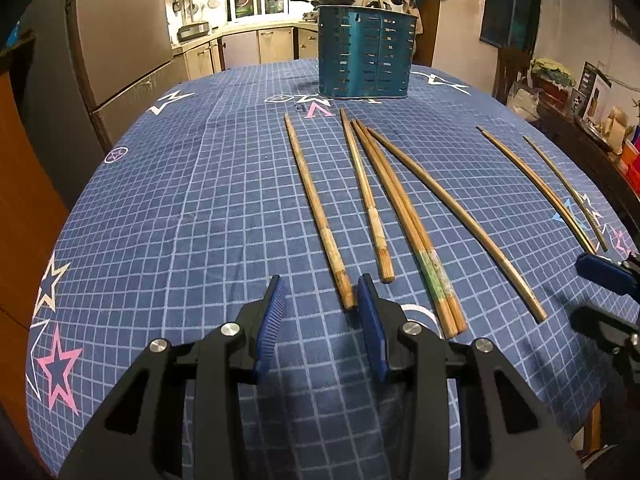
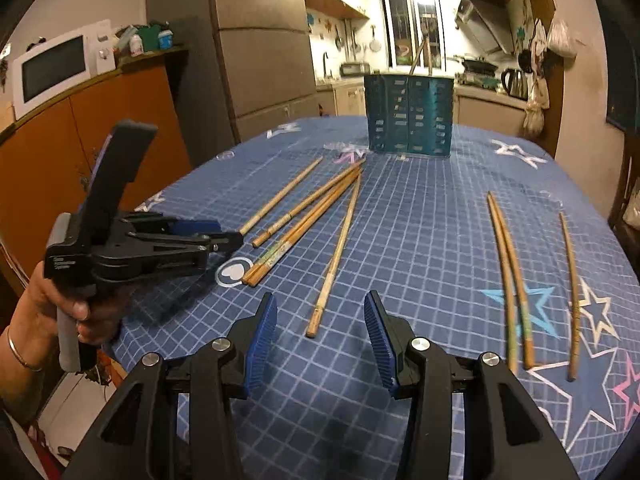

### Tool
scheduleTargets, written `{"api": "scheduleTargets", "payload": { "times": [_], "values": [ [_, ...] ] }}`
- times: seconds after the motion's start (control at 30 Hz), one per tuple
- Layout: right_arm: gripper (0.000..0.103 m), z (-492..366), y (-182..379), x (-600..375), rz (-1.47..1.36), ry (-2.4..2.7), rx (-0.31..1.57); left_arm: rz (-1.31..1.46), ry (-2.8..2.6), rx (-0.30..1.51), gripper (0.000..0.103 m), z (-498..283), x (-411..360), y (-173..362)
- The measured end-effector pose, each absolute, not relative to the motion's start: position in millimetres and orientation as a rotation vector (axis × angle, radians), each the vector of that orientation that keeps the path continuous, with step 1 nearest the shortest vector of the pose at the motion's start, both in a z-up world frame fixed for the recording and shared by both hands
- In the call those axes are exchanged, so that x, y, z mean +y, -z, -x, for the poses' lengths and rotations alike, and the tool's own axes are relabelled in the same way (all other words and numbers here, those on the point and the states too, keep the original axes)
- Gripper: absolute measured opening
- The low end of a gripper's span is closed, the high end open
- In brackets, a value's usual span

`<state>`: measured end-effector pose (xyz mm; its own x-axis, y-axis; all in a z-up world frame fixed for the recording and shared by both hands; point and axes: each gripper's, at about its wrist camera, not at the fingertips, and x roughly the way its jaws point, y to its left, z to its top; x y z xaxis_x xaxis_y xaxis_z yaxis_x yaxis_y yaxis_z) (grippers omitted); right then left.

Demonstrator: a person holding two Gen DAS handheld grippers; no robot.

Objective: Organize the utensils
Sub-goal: 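Move both open tools down toward two wooden chopsticks on the cloth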

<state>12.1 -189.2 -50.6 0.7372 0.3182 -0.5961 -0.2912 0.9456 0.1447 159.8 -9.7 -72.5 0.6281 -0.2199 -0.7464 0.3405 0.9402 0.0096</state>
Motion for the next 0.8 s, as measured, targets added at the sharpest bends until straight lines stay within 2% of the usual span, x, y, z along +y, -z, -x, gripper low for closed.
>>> {"api": "scheduleTargets", "payload": {
  "times": [0.13,0.3,0.5,0.63,0.8],
  "values": [
    [0.048,-17.6,56.7,-181.3,-0.035,-0.321,0.698,-0.156,0.327,0.831,0.036,-163.0,-10.4,72.9],
    [0.048,-20.6,59.4,-180.0,-0.048,-0.304,0.71,-0.139,0.324,0.829,0.028,-164.9,-8.0,73.2],
    [0.048,-31.1,49.8,-163.5,-0.002,-0.31,0.707,-0.096,0.326,0.832,0.028,-165.3,-1.1,73.3],
    [0.048,-32.9,63.8,-172.3,-0.008,-0.28,0.769,-0.109,0.322,0.83,0.028,-164.6,-1.5,73.7],
    [0.039,-23.6,69.4,-174.7,0.016,-0.246,0.728,-0.115,0.322,0.83,0.028,-163.6,-2.5,73.4]
  ]
}}
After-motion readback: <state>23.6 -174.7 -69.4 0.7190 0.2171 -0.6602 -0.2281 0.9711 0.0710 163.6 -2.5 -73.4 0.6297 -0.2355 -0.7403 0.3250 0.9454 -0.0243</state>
